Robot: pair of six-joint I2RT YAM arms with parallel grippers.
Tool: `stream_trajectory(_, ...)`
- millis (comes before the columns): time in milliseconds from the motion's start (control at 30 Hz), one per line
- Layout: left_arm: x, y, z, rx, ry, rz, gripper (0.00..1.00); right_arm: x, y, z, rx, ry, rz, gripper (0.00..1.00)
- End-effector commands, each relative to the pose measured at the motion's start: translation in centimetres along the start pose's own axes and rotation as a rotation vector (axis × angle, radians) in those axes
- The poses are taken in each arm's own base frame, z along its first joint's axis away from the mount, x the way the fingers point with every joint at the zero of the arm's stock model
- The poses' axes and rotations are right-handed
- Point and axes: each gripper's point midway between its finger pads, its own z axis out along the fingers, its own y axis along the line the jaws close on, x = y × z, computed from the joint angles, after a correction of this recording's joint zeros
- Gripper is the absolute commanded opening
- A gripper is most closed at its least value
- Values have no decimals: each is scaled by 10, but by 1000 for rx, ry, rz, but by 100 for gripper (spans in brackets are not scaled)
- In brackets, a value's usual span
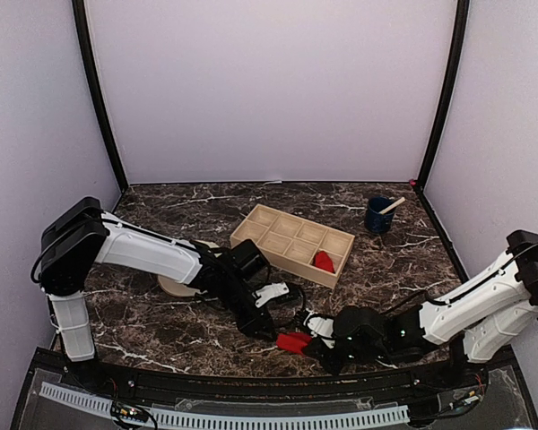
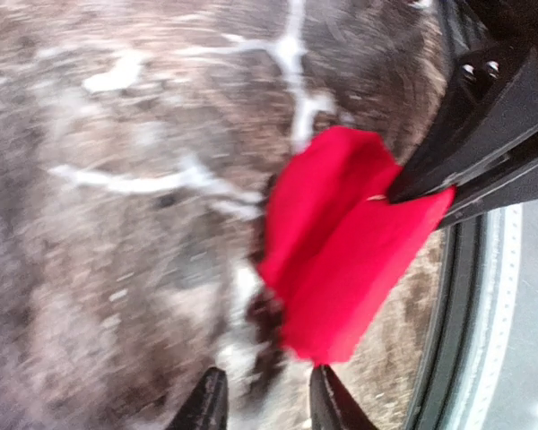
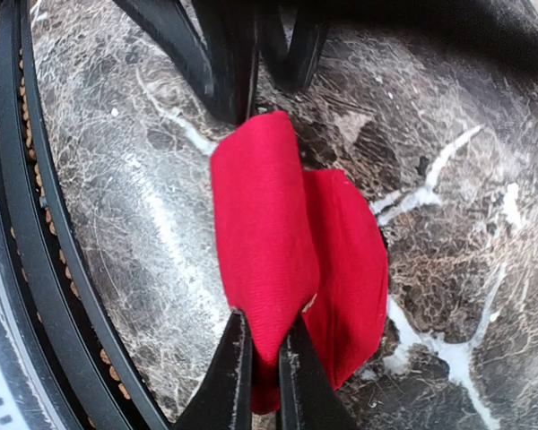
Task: Roll the socks
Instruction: Roll the sock at the center of the board, then pick up the sock from the center of the board.
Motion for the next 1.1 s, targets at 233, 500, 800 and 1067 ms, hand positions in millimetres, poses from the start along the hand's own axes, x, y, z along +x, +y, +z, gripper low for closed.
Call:
stream_trajectory(233, -16, 15, -38, -187, -185, 7, 42, 3, -13, -4, -80, 6, 282, 0)
stream_trajectory(500, -27, 5, -43, -325, -246, 162, 42, 6, -21, -3, -148, 34, 470, 0)
stream_trajectory(800, -39, -16, -31, -426, -243, 357, 47, 14, -21, -5, -219, 57, 599, 0)
stream_trajectory(1067, -42, -27, -17, -473, -212, 483, 57, 17, -14, -3, -280, 85, 637, 0)
